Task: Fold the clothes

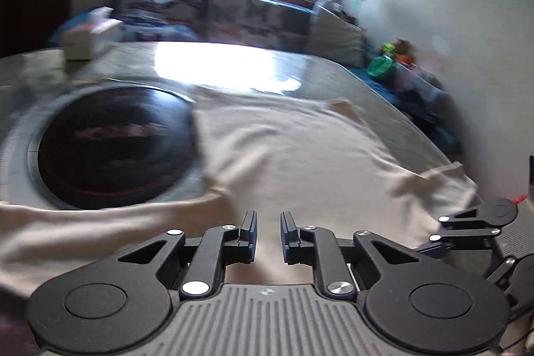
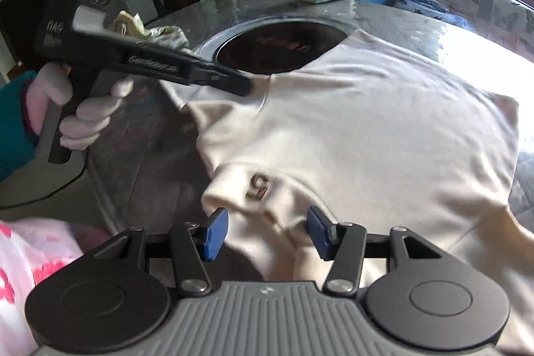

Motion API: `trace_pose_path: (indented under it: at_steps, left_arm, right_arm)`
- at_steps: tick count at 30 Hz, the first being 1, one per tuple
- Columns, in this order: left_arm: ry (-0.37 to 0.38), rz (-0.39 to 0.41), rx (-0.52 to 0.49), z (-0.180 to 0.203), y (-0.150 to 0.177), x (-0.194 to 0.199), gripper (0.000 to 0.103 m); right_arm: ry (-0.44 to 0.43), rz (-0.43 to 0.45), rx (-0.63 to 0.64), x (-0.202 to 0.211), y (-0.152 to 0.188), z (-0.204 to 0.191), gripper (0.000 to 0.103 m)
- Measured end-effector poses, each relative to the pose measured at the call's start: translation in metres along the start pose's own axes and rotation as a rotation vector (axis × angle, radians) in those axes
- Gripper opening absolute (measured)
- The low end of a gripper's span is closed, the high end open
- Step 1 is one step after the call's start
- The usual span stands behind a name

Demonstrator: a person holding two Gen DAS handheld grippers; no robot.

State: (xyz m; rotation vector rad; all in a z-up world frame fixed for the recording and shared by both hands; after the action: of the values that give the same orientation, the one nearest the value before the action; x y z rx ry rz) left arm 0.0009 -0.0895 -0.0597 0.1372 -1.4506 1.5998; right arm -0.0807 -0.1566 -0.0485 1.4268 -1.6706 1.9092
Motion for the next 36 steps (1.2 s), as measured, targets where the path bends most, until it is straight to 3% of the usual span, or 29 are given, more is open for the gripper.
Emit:
trace_pose_path:
  at_steps: [4, 10, 13, 16, 18, 27, 34, 36]
  left_arm:
    - [0.029, -0.048, -0.05, 0.018, 0.01, -0.016, 0.017]
    - [0.039, -0.069, -0.029, 0.014, 0.022, -0.018, 0.019]
    - [0.031, -0.07, -0.031, 0.016, 0.018, -0.016, 0.03]
    - [0.022, -0.055, -0.044, 0.022, 0.013, -0.013, 0.05]
    - [0.019, -0.042, -0.052, 0.026, 0.009, -0.011, 0.052]
    - [0.043, -0.024, -0.047, 0.048, 0.002, -0.015, 0.072]
    - [0.048, 0.01, -0.046, 0.06, -0.001, -0.015, 0.101]
    - [0.052, 0.023, -0.039, 0.063, -0.003, -0.014, 0.103]
  right_arm:
    - [0.001, 0.028, -0.005, 0.012, 0.0, 0.0, 0.053]
    - [0.017, 0.01, -0.039, 0.015, 0.011, 0.006, 0.054]
    - [0.015, 0.026, -0.046, 0.019, 0.01, 0.007, 0.055]
    - [0.032, 0.058, -0.061, 0.026, 0.008, 0.011, 0.066]
    - [0.054, 0.072, -0.076, 0.03, 0.009, 0.014, 0.067]
    - [0.184, 0.128, -0.164, 0.049, 0.02, 0.037, 0.091]
    - [0.311, 0.15, -0.249, 0.059, 0.035, 0.06, 0.103]
    - [0.338, 0.148, -0.284, 0.06, 0.04, 0.068, 0.103]
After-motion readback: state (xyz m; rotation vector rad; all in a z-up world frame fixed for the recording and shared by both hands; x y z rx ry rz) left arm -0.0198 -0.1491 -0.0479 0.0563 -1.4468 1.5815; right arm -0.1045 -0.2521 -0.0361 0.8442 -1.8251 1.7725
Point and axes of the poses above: each gripper's, at about its wrist camera, not at the fingertips, and x roughly against the way its jaws point, z to its right, y to its underside, the point moved 7 cm from there along -x, roughly the way its jaws point, and after that the axes turned 3 degrees about y, right-handed, at the moved point
